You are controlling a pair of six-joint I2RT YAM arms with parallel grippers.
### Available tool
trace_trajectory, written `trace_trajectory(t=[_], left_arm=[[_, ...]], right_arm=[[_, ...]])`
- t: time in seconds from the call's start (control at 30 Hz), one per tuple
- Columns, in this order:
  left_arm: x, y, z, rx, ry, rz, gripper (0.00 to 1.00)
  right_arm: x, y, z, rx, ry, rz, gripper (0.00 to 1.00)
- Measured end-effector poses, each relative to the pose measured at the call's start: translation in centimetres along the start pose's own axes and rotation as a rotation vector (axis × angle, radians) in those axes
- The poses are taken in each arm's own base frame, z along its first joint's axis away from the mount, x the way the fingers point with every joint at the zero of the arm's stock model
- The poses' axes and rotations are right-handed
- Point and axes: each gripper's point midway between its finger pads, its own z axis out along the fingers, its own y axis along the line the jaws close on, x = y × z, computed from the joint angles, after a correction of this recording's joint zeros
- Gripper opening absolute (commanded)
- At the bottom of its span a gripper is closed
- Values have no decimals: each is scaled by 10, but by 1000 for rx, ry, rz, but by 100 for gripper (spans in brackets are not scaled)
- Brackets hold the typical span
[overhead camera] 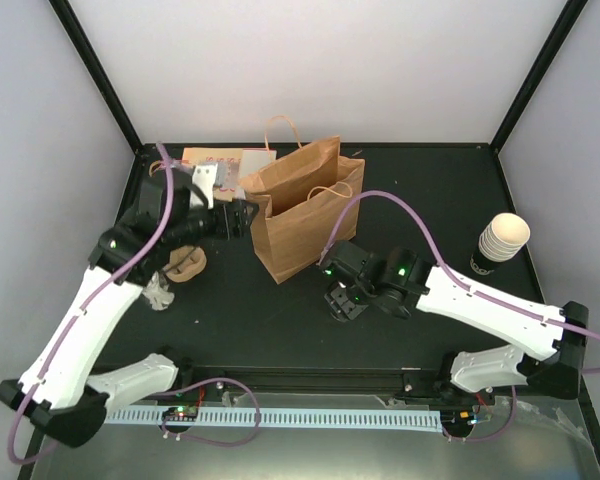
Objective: Pack the takeout coffee
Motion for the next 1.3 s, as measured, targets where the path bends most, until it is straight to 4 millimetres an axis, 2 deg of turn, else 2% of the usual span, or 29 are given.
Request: trace_trajectory(t=[0.13,0.23,0.43,0.5,0.57,0.67,0.73,0.8,1.0,1.03,1.1,1.2,1.3], left_arm=[[-40,-2,8,-55,-8,91,85],[-61,5,30,-101,28,154,87],[-66,29,97,-146,200,234,86],[-65,35,119,-144,250,250,81],[-61,40,135,-138,308,259,71],[-61,43,162,-118,371,282,42],[-59,44,171,-106,400,283,21],[-58,42,173,-93,417,280,3],[-52,30,153,-51,428,239,2],[-49,29,147,-49,434,220,2],[-41,28,137,-50,444,177,11],[-21,29,118,-68,471,80,19],[-3,27,101,-75,484,-14,22]], right_arm=[[5,-3,-6,-3,-9,4,67],[7,-4,-12,-12,-24,8,67],[12,-6,-22,-28,-39,13,67],[13,-7,-24,-30,-40,16,67],[16,-8,-24,-30,-37,20,66],[20,-9,-25,-27,-30,26,66],[22,-10,-26,-27,-30,34,66],[23,-11,-27,-28,-33,42,66],[25,-12,-28,-28,-32,50,66],[25,-12,-28,-27,-31,50,66],[25,-12,-27,-26,-31,50,66],[25,-13,-26,-22,-25,53,66],[24,-16,-24,-14,-19,63,66]])
